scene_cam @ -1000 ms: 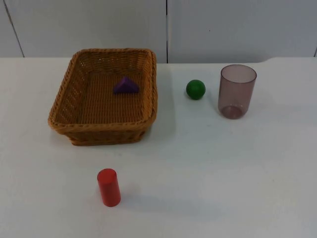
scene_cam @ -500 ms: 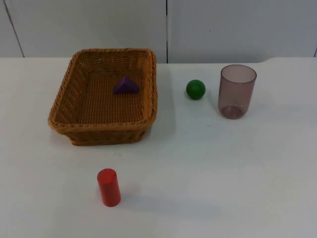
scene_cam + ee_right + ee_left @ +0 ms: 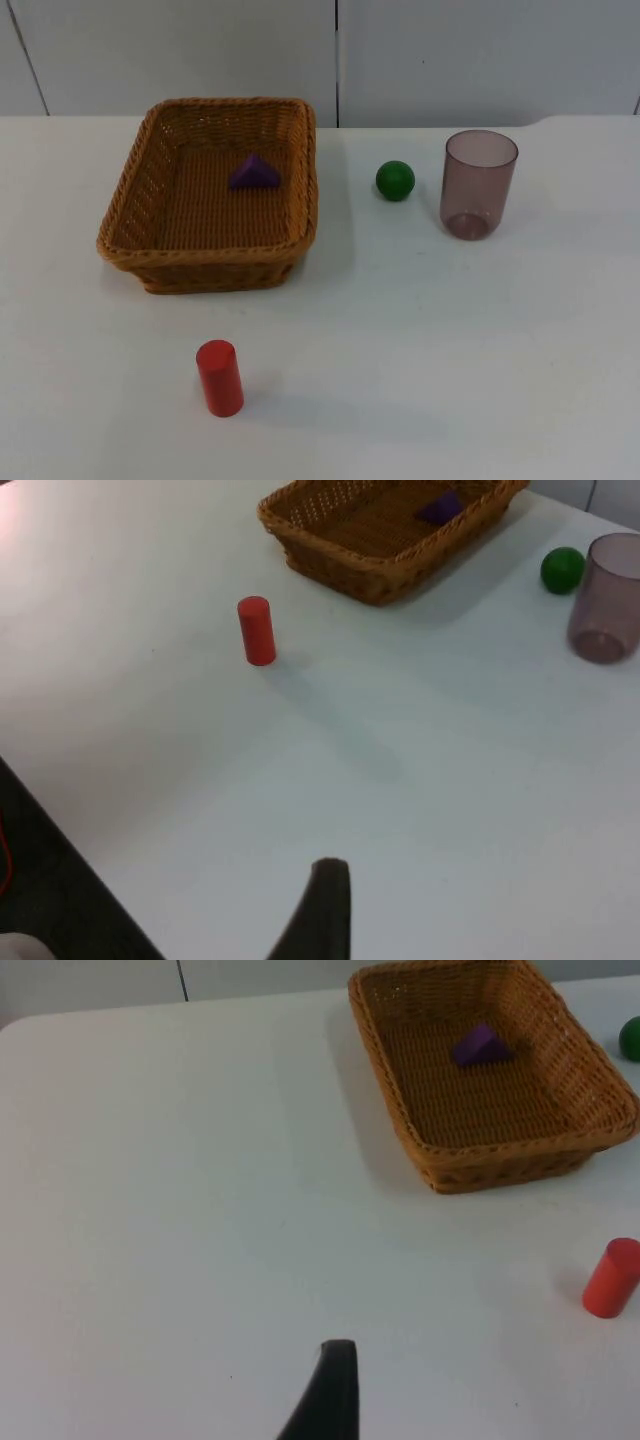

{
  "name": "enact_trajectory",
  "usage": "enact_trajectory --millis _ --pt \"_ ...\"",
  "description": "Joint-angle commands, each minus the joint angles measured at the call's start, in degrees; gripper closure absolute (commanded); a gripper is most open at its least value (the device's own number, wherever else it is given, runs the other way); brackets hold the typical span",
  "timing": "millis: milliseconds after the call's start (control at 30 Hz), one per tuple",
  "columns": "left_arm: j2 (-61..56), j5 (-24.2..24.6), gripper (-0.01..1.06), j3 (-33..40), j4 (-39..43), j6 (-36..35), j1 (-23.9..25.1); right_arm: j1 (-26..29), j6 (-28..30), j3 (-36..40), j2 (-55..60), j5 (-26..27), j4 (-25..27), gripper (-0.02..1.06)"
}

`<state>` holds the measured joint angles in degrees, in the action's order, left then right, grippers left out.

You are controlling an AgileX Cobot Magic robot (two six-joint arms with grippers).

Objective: Pick up the basket with the left hand and place the triangular block into the basket with the right hand.

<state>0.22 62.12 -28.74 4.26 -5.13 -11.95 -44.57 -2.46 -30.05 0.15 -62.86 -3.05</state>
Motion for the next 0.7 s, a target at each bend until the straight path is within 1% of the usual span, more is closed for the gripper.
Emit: enact_trajectory --millis 0,300,367,400,433,467,500,533,567,667 --pt "-0.2 -0.4 0.24 0.2 0.4 0.4 -0.4 0.1 0.6 0.5 -0.2 1.0 0.3 0.27" --pt "-0.2 -0.5 0.24 0.2 0.5 0.4 -0.4 0.1 0.6 0.5 -0.2 1.0 0.3 0.27" --pt "-0.2 -0.5 0.2 0.2 0.3 0.9 -0.4 0.1 0.6 0.5 -0.2 1.1 0.3 0.25" --pt "-0.2 -0.5 0.14 0.3 -0.1 1.5 -0.4 0.1 0.6 0.5 -0.2 1.1 0.3 0.22" --pt "-0.2 -0.5 0.05 0.3 -0.2 1.7 -0.4 0.1 0.6 0.5 -0.2 1.1 0.3 0.16" --pt "-0.2 -0.5 0.05 0.3 -0.2 1.7 -0.4 0.1 0.6 0.5 -0.2 1.1 0.3 0.16" --pt "-0.2 -0.5 0.0 0.3 -0.2 1.7 -0.4 0.1 0.6 0.5 -0.2 1.1 0.3 0.09" --pt "-0.2 -0.5 0.0 0.3 -0.2 1.7 -0.4 0.1 0.6 0.5 -0.2 1.1 0.3 0.02" --pt "-0.2 -0.5 0.0 0.3 -0.2 1.7 -0.4 0.1 0.6 0.5 -0.2 1.1 0.3 -0.01" --pt "-0.2 -0.5 0.0 0.3 -0.4 1.7 -0.4 0.1 0.6 0.5 -0.2 1.1 0.3 -0.01"
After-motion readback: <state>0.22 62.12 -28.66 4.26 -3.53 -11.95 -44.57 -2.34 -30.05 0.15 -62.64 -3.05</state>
